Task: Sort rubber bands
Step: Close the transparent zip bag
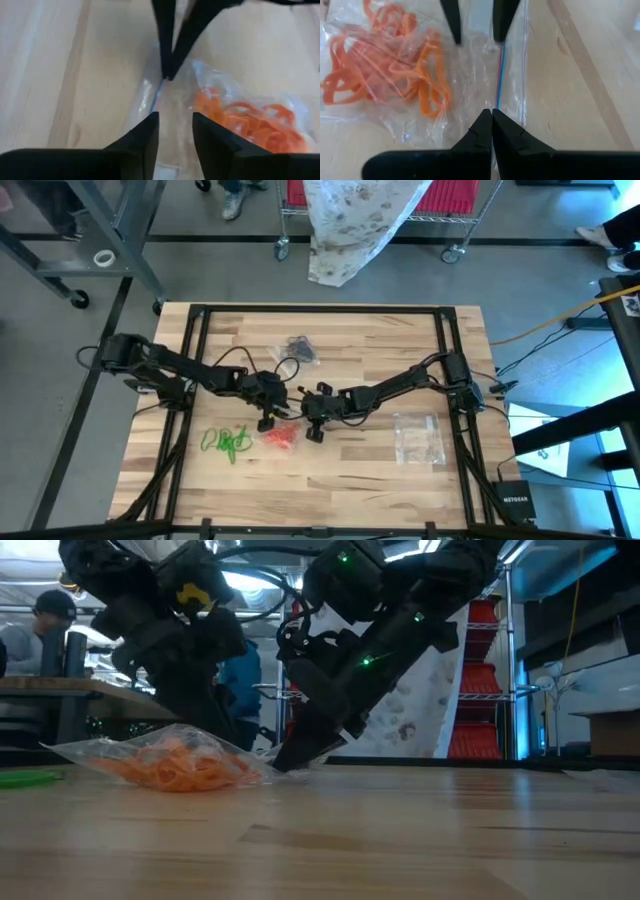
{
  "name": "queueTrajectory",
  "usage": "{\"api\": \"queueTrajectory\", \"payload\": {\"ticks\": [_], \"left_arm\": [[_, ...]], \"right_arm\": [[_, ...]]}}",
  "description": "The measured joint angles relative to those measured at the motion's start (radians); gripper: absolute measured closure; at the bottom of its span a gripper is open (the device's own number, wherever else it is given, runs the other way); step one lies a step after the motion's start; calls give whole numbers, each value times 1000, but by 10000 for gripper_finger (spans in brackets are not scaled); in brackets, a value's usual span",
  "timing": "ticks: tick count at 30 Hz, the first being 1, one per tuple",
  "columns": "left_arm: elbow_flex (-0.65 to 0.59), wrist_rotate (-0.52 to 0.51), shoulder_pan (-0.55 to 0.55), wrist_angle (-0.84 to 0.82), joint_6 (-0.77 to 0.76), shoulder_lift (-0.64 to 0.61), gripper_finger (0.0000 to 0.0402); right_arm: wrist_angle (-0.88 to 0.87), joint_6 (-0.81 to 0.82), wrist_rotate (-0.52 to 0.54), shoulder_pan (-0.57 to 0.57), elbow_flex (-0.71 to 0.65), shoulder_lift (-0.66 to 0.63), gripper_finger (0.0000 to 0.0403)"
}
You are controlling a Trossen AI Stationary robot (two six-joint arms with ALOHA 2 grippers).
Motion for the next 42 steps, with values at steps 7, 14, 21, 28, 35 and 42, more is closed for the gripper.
{"api": "queueTrajectory", "payload": {"ticks": [7,14,21,28,35,42], "left_arm": [[0,-9,3,45,30,79,366],[0,-18,16,112,47,116,392],[2,-23,18,134,61,160,397],[5,-62,21,155,54,186,400],[2,-69,21,182,47,189,400],[2,-71,22,184,45,189,401]], "right_arm": [[27,-1,0,0,2,-1,398],[29,4,-6,0,2,7,398],[41,5,-1,0,2,18,398],[69,3,16,0,3,18,398],[79,1,94,-1,3,26,398],[72,1,92,-1,3,47,398]]}}
